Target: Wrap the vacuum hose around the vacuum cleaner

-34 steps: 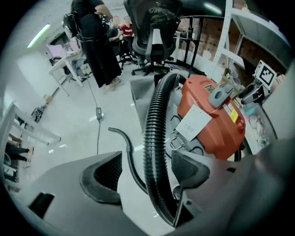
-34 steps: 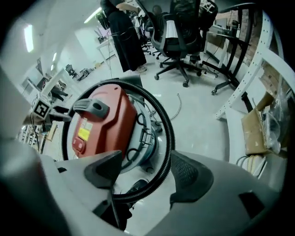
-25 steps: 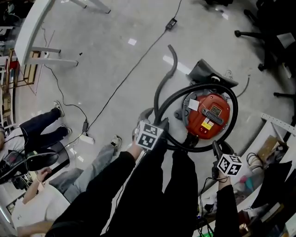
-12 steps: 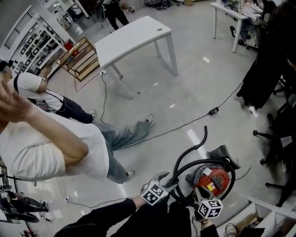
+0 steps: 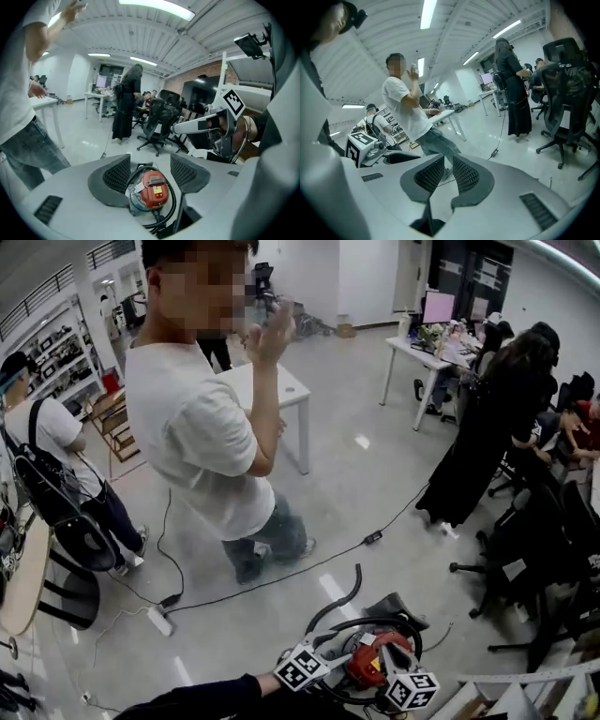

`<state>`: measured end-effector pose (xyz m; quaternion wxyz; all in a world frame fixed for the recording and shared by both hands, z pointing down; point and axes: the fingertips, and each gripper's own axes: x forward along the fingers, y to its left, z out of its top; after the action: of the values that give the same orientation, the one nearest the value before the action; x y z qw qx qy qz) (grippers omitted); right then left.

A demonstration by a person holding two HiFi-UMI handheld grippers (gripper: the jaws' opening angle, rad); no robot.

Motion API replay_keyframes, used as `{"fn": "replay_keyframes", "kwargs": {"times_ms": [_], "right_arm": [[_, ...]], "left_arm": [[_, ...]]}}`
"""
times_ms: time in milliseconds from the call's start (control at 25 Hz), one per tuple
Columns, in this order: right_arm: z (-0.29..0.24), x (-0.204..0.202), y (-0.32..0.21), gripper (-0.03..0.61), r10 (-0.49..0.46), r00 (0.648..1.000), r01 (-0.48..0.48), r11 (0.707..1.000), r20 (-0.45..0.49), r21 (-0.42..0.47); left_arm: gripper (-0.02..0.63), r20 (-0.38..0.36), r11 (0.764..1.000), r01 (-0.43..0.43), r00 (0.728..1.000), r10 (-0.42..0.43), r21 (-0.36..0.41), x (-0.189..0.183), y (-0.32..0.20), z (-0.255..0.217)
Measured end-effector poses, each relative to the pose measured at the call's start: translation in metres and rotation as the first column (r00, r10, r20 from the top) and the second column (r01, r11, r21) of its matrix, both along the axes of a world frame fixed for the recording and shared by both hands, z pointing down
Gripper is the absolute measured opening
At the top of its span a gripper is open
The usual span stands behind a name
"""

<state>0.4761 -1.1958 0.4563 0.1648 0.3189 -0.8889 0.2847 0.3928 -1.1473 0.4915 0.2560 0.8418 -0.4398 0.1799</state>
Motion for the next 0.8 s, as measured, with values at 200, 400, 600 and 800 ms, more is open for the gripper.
{"fn": "replay_keyframes", "kwargs": {"times_ms": [200,400,600,800], "right_arm": [[-0.027,0.039,0.018,0.066,0.205,0.978,-0.203,0.977,-0.032,0.061],[-0.01,0.083,0.026,0.066,0.357,0.931,-0.353,0.934,-0.083,0.051],[0.015,0.113,0.061,0.066,0.502,0.862,-0.504,0.864,-0.069,-0.003],[0.027,0.115,0.081,0.066,0.531,0.846,-0.533,0.846,-0.05,-0.034]], "left_arm": [[0.276,-0.078,0.963,-0.258,0.961,0.263,0.072,0.048,0.001,-0.018],[0.276,-0.138,0.928,-0.372,0.918,0.372,0.026,0.07,-0.013,0.014],[0.273,-0.173,0.869,-0.495,0.859,0.483,-0.03,0.096,-0.009,0.036],[0.273,-0.219,0.852,-0.523,0.834,0.506,-0.02,0.114,-0.003,0.016]]}}
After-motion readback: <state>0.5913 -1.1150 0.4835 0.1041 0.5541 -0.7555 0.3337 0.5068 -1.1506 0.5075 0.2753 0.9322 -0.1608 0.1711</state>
